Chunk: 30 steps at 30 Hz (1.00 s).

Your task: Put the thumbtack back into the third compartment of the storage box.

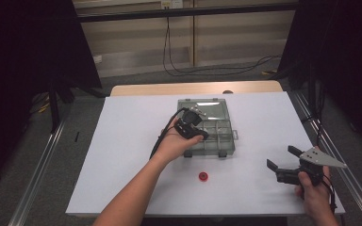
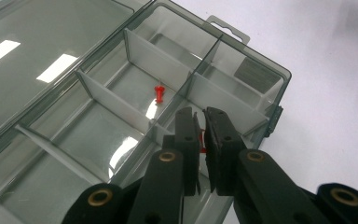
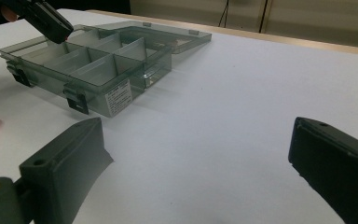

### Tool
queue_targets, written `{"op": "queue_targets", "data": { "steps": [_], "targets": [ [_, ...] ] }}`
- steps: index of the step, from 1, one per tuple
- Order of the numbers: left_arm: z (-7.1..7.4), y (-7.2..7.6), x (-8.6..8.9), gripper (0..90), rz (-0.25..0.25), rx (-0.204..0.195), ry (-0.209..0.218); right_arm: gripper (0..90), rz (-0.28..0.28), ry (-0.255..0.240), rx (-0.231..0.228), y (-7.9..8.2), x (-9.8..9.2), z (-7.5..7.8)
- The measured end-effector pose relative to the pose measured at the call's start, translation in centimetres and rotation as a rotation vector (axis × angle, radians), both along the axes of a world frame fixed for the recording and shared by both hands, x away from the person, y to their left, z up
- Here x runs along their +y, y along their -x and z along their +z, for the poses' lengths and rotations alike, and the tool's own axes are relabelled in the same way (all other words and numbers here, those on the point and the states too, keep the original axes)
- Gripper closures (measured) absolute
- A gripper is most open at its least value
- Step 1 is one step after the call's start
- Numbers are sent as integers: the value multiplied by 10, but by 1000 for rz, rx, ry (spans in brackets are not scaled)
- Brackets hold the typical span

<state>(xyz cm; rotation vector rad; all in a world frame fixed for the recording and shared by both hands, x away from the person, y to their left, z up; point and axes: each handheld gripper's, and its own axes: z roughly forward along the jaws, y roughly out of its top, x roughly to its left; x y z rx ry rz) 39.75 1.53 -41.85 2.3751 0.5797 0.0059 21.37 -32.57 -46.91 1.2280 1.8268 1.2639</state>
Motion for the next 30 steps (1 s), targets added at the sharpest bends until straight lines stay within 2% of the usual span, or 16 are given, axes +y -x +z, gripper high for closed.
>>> {"op": "queue_targets", "data": {
  "steps": [2,6,12,14,15,16,20,23,25,30],
  "targets": [
    [0,0,-2,842,7,7,11,33,0,0,0,0,0,0],
    [1,-2,-4,842,-2,-1,-4,33,0,1,-2,0,0,0],
    [-1,-7,-8,841,12,8,1,33,-4,-3,-2,0,-1,0],
    [0,-9,-9,841,12,4,-10,33,-4,-3,-2,0,-1,0],
    [-1,-10,-10,842,15,4,0,33,-3,-3,-2,0,-2,0],
    [0,-12,-11,842,12,1,-15,33,-2,-4,-1,0,-2,0],
    [-1,-16,-13,841,13,3,-17,33,-2,-9,-1,0,-2,1],
    [-3,-18,-14,842,35,7,-12,33,-5,-10,-3,1,-2,1],
    [-4,-21,-14,842,26,10,-23,33,-5,-10,-4,1,-3,1],
    [-7,-23,-19,841,66,18,-6,34,-7,-10,-2,0,-2,1]
  ]
}}
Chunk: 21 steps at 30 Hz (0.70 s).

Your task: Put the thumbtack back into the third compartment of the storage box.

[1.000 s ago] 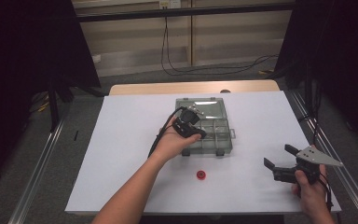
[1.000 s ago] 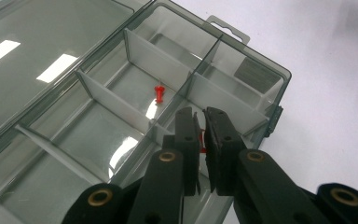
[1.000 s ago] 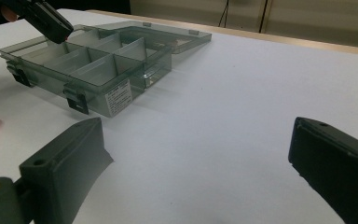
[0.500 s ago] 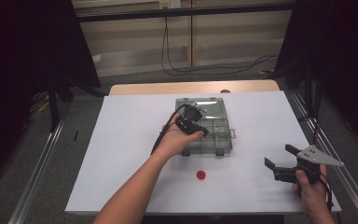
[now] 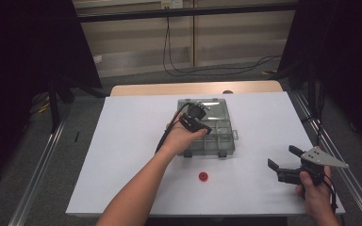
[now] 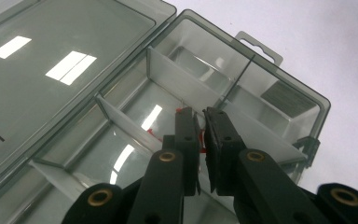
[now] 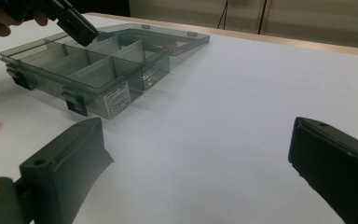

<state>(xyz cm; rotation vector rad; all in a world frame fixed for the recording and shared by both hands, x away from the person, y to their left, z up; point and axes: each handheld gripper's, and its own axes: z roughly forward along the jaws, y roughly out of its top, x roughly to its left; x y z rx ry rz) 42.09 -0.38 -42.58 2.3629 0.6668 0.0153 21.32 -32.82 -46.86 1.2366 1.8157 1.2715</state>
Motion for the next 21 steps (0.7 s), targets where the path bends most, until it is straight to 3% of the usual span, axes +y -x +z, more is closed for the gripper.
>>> {"op": "queue_targets", "data": {
  "steps": [2,5,7,8,12,15,21],
  "targets": [
    [0,-2,0,841,-18,-5,-16,33,1,-1,-1,0,0,0],
    [0,-2,-3,841,5,-12,-2,34,0,0,-2,0,-1,0],
    [0,-4,-3,841,-16,-25,-18,34,0,-5,0,0,-1,0],
    [-1,-4,-5,841,9,-15,-2,33,1,-9,4,0,-1,0],
    [-3,-9,-5,840,5,-16,-14,33,1,-4,1,0,-1,0],
    [-1,-10,-6,833,30,-27,8,33,1,-8,4,0,-1,0],
    [1,-11,-6,665,57,-27,41,33,-5,-8,4,1,-3,-1]
  ]
}}
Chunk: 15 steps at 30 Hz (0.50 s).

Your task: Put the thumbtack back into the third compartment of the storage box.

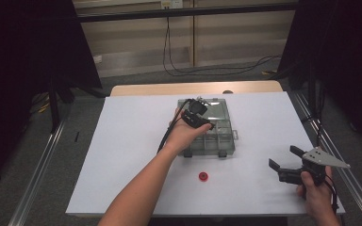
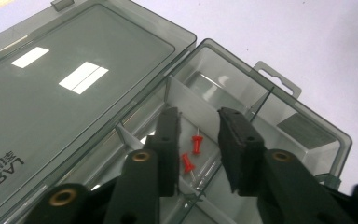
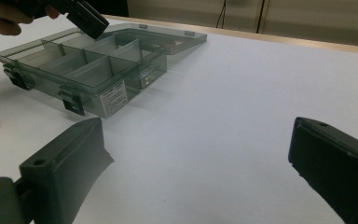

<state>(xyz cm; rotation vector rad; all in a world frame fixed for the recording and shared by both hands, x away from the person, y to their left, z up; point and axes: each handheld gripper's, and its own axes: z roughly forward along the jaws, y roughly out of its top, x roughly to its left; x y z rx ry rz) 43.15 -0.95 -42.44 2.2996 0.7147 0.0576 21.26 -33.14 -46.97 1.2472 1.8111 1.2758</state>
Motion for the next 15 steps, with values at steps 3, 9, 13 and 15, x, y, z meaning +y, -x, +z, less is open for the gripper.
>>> {"op": "queue_targets", "data": {
  "steps": [3,9,13,15],
  "targets": [
    [1,2,3,520,23,-6,16,34,0,2,0,0,0,0],
    [4,7,16,331,42,-4,104,33,0,3,0,0,0,0],
    [5,12,26,248,55,-29,134,33,1,9,-2,0,1,0],
    [6,14,31,225,65,-41,149,33,2,8,3,0,2,0]
  ]
}}
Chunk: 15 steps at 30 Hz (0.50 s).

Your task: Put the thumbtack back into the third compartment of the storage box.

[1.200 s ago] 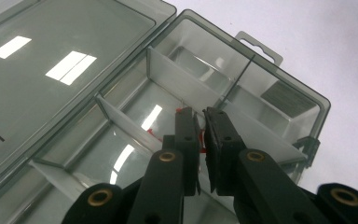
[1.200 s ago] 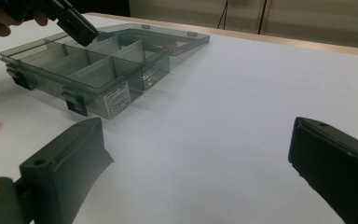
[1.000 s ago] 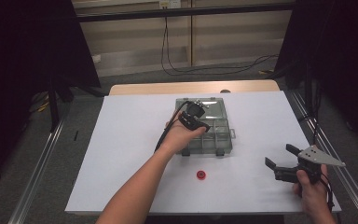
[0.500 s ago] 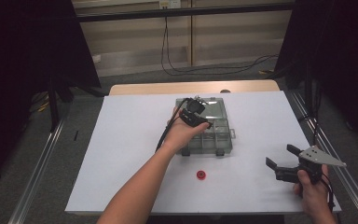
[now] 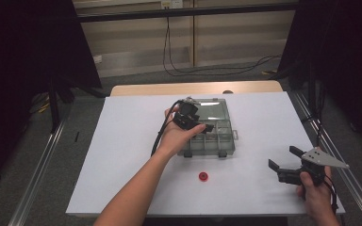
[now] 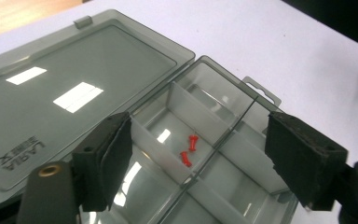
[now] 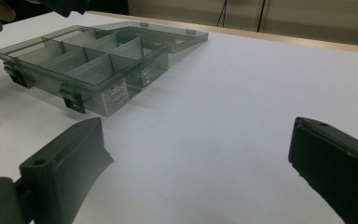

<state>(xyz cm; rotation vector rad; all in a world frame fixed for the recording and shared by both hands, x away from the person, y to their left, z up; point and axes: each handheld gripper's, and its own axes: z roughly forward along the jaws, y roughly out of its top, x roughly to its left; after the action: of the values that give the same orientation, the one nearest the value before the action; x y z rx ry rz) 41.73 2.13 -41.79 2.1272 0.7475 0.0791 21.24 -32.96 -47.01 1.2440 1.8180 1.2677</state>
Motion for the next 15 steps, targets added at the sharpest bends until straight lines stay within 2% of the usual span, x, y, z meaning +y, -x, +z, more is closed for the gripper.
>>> {"op": "queue_targets", "data": {
  "steps": [4,6,7,9,11,15],
  "targets": [
    [2,5,10,140,12,-3,20,33,1,3,-2,0,1,0],
    [3,7,15,71,-7,-1,22,33,1,4,1,0,1,0],
    [2,9,17,44,-10,-1,41,33,3,5,0,0,2,0],
    [3,12,23,0,-25,-2,40,33,3,8,-1,-1,2,0],
    [3,15,28,0,-25,-10,67,33,4,9,-1,0,2,0],
    [5,20,38,0,5,-32,62,33,4,6,4,0,3,0]
  ]
}}
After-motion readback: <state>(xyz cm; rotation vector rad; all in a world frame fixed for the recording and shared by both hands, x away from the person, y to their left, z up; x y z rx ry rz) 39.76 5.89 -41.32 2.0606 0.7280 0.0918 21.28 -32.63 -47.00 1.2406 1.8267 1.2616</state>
